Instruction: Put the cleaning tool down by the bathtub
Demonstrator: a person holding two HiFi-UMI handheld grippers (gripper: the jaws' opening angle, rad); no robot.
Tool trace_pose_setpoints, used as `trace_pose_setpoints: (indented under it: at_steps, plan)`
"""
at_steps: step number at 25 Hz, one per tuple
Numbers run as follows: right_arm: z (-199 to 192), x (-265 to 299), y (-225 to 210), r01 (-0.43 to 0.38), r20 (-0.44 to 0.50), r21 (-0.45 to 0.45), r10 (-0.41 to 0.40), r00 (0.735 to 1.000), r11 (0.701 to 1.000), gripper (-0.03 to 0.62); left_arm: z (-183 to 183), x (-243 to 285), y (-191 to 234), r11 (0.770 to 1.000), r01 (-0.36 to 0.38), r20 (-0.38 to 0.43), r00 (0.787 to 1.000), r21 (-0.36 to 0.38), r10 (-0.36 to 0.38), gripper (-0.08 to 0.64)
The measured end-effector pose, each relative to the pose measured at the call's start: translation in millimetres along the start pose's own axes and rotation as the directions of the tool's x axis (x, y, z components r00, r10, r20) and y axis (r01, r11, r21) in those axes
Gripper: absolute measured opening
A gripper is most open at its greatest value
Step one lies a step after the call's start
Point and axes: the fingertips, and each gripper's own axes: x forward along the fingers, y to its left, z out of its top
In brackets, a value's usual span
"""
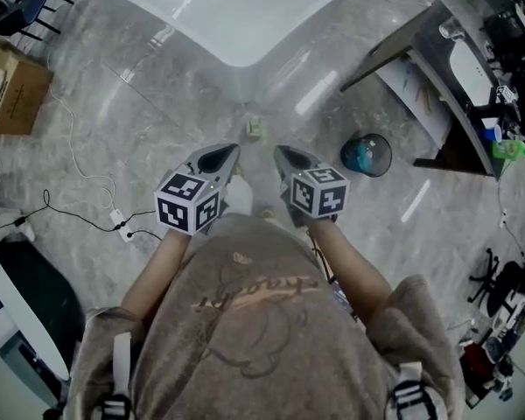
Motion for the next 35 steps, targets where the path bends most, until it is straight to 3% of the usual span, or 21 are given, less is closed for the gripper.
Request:
trace_pose_setpoints:
  at_steps: [8,16,25,35]
  plan:
    - [34.5,-68.6,58.9,-0.112,0.168,-0.142,0.135,0.977,0.984,0.006,19.8,-33.9,-26.1,0.998,0.030,0.040,0.999,0.063,-0.033,0.003]
    - [74.5,-127.7,94.0,-0.071,0.377,-0.350,0.210,0.902,0.934,0.006,56.0,-54.8,-51.2,0.986,0.057,0.150,0.985,0.157,-0.080,0.003]
    - [89.8,-150.4,91.4,-0.066,0.449,-0.335,0.220,0.866,0.940,0.005,68.3,-58.8,-63.6,0.979,0.065,0.211,0.972,0.193,-0.106,0.003]
    - [86.6,-150.5,84.8,-0.081,0.424,-0.347,0.233,0.875,0.934,0.005,59.4,-59.9,-68.7,0.981,0.046,0.213,0.973,0.189,-0.087,0.003]
